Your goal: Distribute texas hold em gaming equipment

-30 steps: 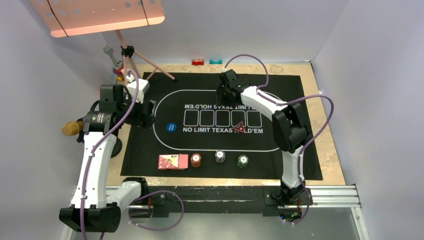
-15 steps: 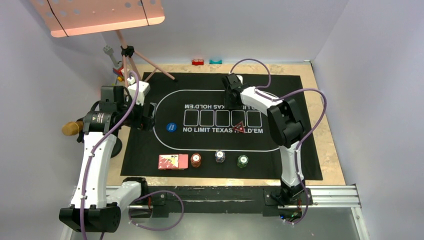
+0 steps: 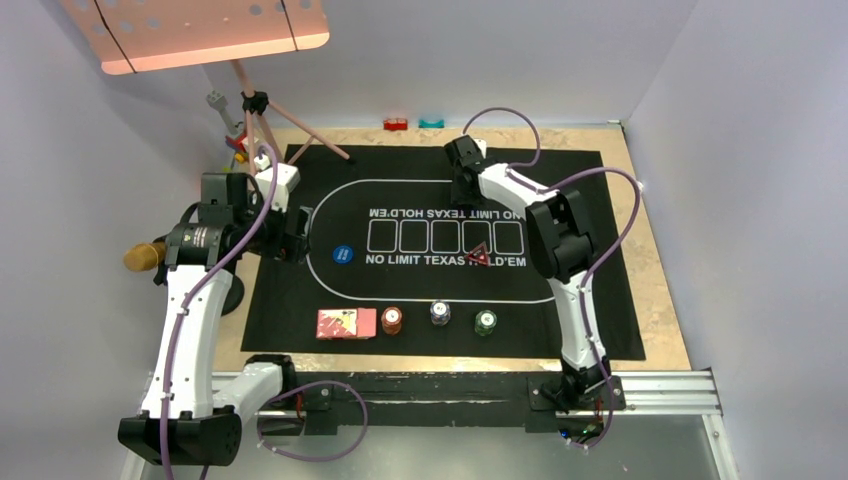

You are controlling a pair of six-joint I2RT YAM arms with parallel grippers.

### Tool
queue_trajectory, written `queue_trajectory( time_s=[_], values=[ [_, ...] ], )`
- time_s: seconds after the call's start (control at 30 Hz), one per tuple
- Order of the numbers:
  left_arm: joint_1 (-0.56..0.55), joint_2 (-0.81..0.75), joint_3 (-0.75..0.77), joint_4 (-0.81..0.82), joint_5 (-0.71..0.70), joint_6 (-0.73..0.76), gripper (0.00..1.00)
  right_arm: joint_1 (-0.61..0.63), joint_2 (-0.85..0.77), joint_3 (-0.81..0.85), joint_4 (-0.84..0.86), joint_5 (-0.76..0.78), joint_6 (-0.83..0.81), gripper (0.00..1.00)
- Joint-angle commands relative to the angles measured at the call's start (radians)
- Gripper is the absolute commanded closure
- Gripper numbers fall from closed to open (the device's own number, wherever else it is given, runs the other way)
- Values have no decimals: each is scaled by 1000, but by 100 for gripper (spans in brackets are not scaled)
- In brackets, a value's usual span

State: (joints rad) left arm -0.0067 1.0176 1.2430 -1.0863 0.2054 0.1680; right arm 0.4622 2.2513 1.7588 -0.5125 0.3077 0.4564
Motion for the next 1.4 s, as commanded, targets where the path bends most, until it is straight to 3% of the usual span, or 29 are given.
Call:
queue_trajectory(
  time_s=[0.0,0.17,0.33,0.6,0.73,0.97,1.37],
  values=[
    [1,-12,30,3,4,-14,0,-20,73,72,-16,47,-15,61],
    [1,-6,35,8,-2,-14,0,-19,143,213,-70,58,-20,69],
    [2,-6,37,6,-17,-6,0,-19,166,309,-120,54,-26,65],
    [1,-19,38,-3,-17,-1,0,8,-130,-87,8,45,-7,41],
    [1,-28,38,-9,-6,-2,0,61,-246,-245,23,82,-24,35],
    [1,-56,39,-26,3,0,0,161,-338,-397,26,128,-15,31],
    [1,-92,42,-58,-10,28,0,174,-359,-517,19,136,42,36]
  ],
)
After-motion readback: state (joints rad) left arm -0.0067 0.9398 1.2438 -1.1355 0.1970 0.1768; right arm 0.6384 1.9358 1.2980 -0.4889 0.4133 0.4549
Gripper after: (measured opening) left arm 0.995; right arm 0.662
